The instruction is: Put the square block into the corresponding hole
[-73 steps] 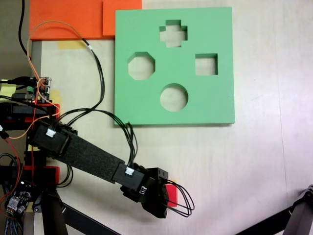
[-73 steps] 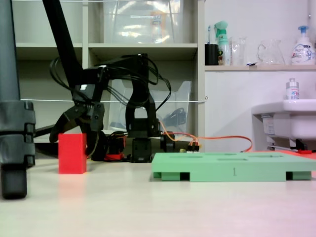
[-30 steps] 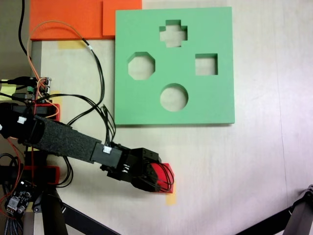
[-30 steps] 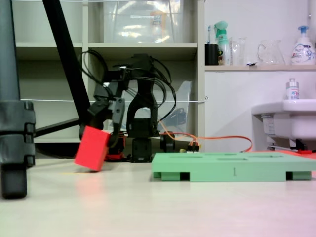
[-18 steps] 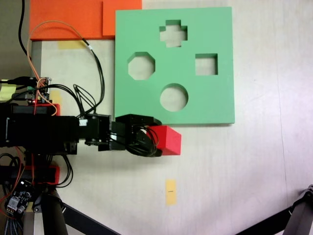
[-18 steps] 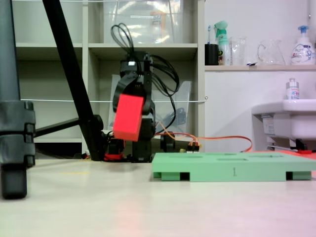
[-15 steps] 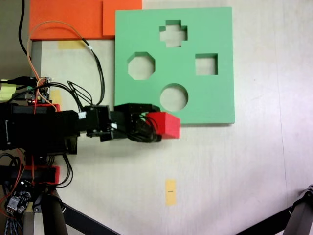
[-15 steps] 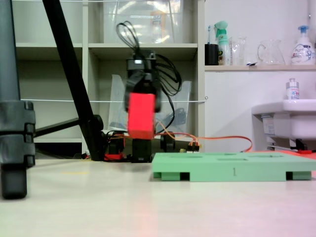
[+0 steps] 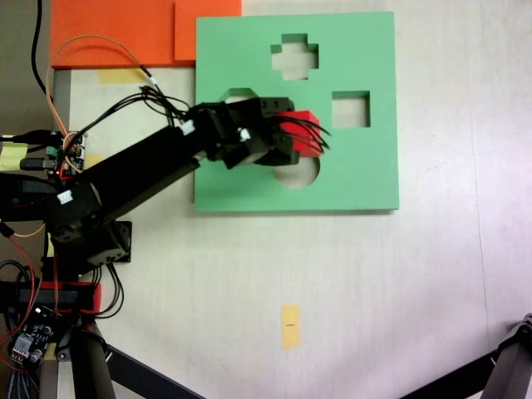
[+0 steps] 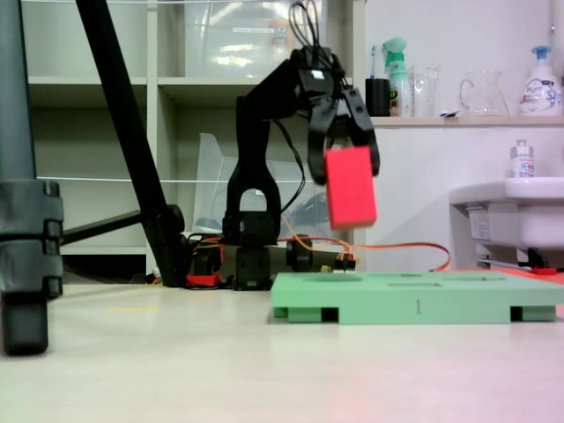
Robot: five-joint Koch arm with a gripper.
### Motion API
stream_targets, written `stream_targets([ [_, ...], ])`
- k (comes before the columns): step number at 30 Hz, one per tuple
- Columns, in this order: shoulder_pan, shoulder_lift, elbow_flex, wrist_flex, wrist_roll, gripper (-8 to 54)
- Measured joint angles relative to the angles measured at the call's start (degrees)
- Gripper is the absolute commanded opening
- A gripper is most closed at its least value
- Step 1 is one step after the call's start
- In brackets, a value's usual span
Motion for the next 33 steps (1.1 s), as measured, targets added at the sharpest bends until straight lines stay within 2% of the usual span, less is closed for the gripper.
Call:
stream_targets([
  [10,0.09,-20.21,-20.83,3.87,0.00,4.3],
  [33,-4.13,-33.93,-38.06,3.87,3.87,4.6],
])
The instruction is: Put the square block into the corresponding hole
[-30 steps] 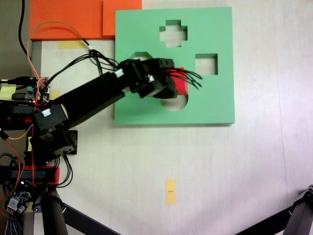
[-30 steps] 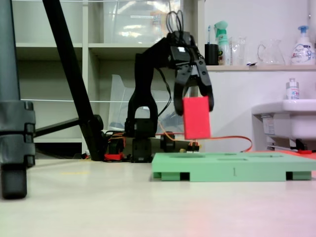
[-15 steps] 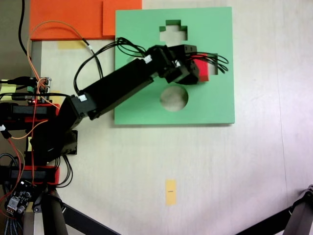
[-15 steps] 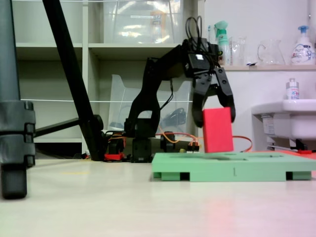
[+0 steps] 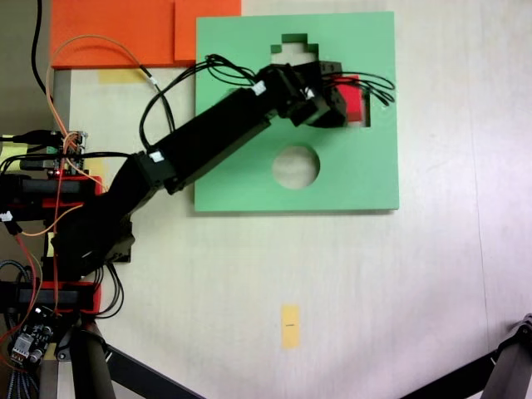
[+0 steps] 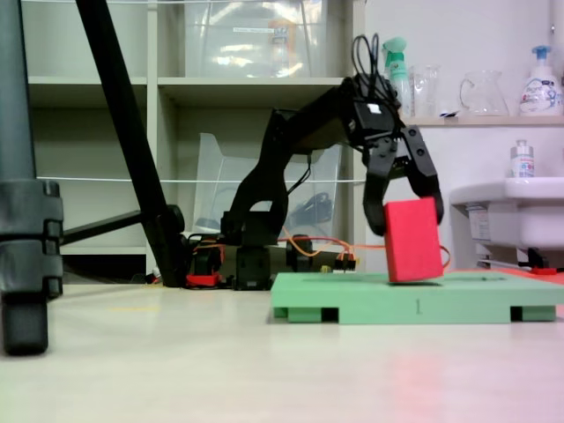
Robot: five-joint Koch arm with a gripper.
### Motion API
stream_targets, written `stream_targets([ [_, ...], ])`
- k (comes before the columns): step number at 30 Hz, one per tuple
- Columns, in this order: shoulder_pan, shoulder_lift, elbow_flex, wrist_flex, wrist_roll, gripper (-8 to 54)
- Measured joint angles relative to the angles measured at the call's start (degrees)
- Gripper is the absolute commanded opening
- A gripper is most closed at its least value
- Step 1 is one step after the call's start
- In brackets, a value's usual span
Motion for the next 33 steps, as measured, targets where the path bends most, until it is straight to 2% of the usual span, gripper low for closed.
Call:
stream_targets([
  [33,1.14,-0.62,-2.20,1.58,-1.93,5.5],
])
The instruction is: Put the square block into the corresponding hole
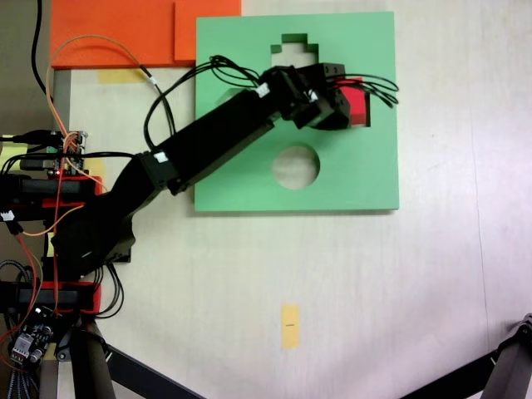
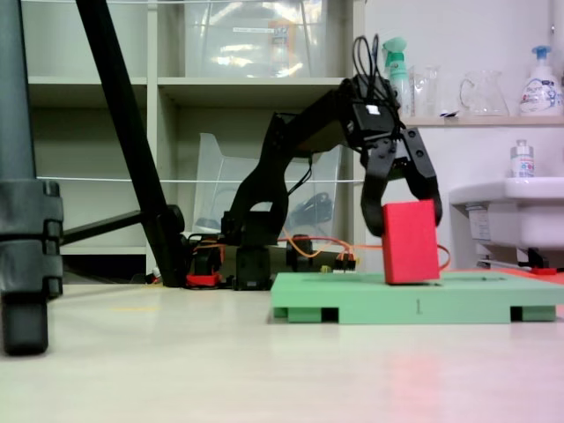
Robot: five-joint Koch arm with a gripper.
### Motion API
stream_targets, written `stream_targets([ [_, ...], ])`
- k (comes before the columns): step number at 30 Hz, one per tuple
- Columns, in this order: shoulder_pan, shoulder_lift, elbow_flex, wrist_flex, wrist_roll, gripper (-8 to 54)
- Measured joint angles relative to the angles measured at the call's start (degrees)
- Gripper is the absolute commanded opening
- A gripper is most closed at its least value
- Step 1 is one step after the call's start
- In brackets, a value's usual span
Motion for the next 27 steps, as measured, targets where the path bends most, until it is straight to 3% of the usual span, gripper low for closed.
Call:
stream_targets([
  [27,0.00,-3.52,-1.49,-3.60,0.09,5.8],
])
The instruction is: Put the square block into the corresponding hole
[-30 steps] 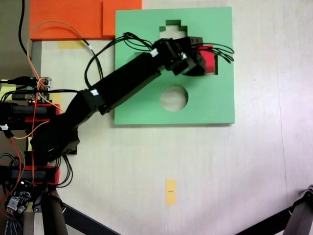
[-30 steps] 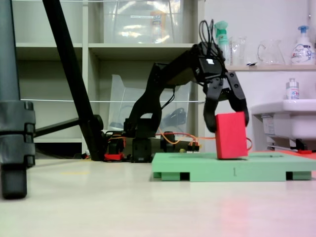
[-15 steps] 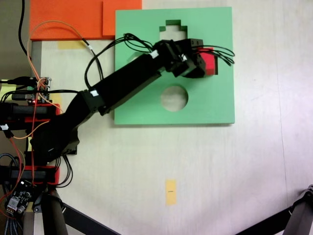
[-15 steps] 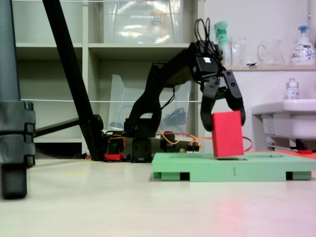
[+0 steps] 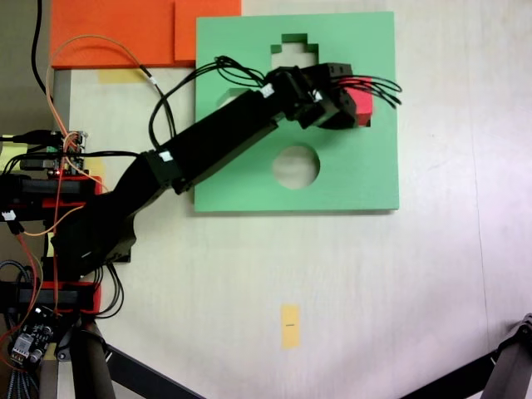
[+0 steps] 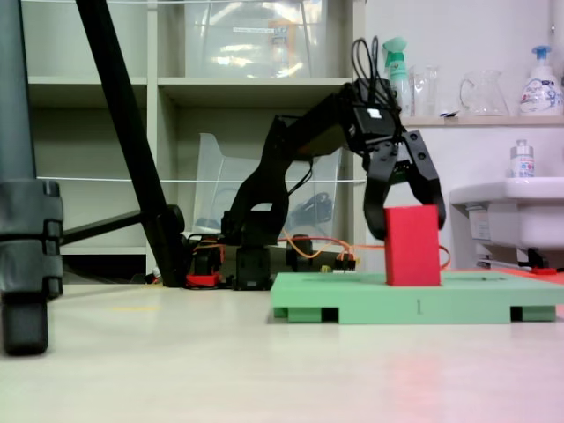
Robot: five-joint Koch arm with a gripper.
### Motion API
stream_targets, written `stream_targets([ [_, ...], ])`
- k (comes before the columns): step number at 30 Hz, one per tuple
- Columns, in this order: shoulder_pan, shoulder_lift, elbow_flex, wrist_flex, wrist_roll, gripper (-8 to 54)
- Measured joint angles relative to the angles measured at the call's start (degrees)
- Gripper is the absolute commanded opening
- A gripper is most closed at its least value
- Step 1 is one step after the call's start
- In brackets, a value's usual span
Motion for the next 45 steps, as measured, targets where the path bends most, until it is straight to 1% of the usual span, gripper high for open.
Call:
stream_targets([
  [4,0.00,-0.18,-0.26,-0.44,-0.97,7.1],
  [19,0.35,-0.35,-0.79,-0.44,-4.04,7.3],
  [20,0.35,-0.35,-0.79,-0.53,-4.13,8.6],
  [21,0.35,-0.35,-0.79,-0.88,-4.13,11.4],
  [23,0.35,-1.05,-0.88,-1.67,-4.22,12.6],
  [32,0.88,-2.55,-0.97,-1.85,-3.16,12.6],
  [36,0.79,-5.01,-1.05,-1.93,-2.72,12.6],
  [37,0.79,-5.71,-1.58,-1.93,-2.72,13.4],
  [39,0.44,-6.24,-2.20,-1.85,-2.64,24.3],
  [40,0.09,-7.12,-2.64,-1.85,-2.55,33.0],
  [41,-0.09,-8.35,-3.78,-1.93,-1.85,40.2],
  [42,-0.70,-8.96,-3.69,-1.93,-0.97,41.7],
  [44,-1.05,-10.11,-3.96,-1.93,-0.88,42.4],
  [45,-1.49,-10.46,-4.13,-1.93,-0.88,44.0],
])
